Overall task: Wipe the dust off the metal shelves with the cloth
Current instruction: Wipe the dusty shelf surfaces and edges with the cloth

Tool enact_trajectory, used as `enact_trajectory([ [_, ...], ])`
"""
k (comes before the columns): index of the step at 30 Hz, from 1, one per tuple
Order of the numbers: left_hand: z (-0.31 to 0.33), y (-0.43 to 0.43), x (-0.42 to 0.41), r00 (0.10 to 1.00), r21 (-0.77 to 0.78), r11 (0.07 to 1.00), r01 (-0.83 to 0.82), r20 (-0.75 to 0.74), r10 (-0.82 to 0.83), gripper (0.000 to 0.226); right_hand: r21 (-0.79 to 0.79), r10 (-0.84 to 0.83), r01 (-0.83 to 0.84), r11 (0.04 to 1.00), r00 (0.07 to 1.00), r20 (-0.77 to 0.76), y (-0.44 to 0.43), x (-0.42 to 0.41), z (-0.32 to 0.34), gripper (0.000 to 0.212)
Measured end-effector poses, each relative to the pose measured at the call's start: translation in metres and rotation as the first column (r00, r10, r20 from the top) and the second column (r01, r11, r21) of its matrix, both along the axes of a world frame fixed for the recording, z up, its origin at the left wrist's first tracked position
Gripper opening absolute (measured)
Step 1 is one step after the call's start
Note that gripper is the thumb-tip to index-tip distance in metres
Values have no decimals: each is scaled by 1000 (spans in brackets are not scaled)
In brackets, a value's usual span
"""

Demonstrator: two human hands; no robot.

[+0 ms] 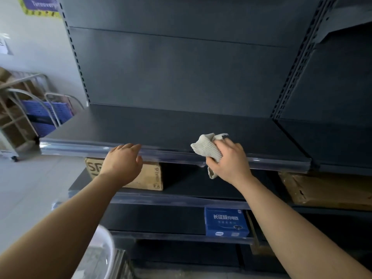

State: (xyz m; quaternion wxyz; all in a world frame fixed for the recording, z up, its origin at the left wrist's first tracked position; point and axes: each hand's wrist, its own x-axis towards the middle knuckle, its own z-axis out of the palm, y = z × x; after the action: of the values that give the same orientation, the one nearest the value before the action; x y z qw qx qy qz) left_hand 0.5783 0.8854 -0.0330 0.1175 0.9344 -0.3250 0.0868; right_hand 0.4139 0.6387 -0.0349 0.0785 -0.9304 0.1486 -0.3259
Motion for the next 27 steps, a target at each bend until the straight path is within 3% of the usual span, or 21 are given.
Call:
enact_trajectory([
  [3, 1, 39, 11, 1000, 37, 999, 8, -21, -7, 45, 6, 11, -11, 1000, 1000, 9, 41, 33, -2, 29],
  [6, 3, 76, 27, 999, 55, 998, 14, -34, -12, 42, 89, -128, 122, 989, 989, 73, 60, 66, 5, 31],
  [9, 1, 106, 42, 999, 63, 998, 20, -34, -18, 42, 120, -346, 368, 922, 923, -171, 60, 91, 6, 34],
  [12, -1, 127, 58, 999, 64, 998, 25, -41, -22, 43, 171, -377, 477, 862, 829, -413, 63, 110, -2, 43],
  [15, -5, 144, 77, 999, 73, 997, 11, -54, -7, 42, 227, -331, 458, 859, 837, -435, 73, 134, -6, 49],
  [22, -17, 177, 115, 982, 72, 988, -137, -124, 145, 46, 93, -174, 247, 965, 860, -480, 123, 183, -18, 49],
  [27, -26, 192, 140, 938, 25, 968, -249, -244, 247, 50, 184, -23, 139, 973, 852, -522, 152, 220, -13, 61],
])
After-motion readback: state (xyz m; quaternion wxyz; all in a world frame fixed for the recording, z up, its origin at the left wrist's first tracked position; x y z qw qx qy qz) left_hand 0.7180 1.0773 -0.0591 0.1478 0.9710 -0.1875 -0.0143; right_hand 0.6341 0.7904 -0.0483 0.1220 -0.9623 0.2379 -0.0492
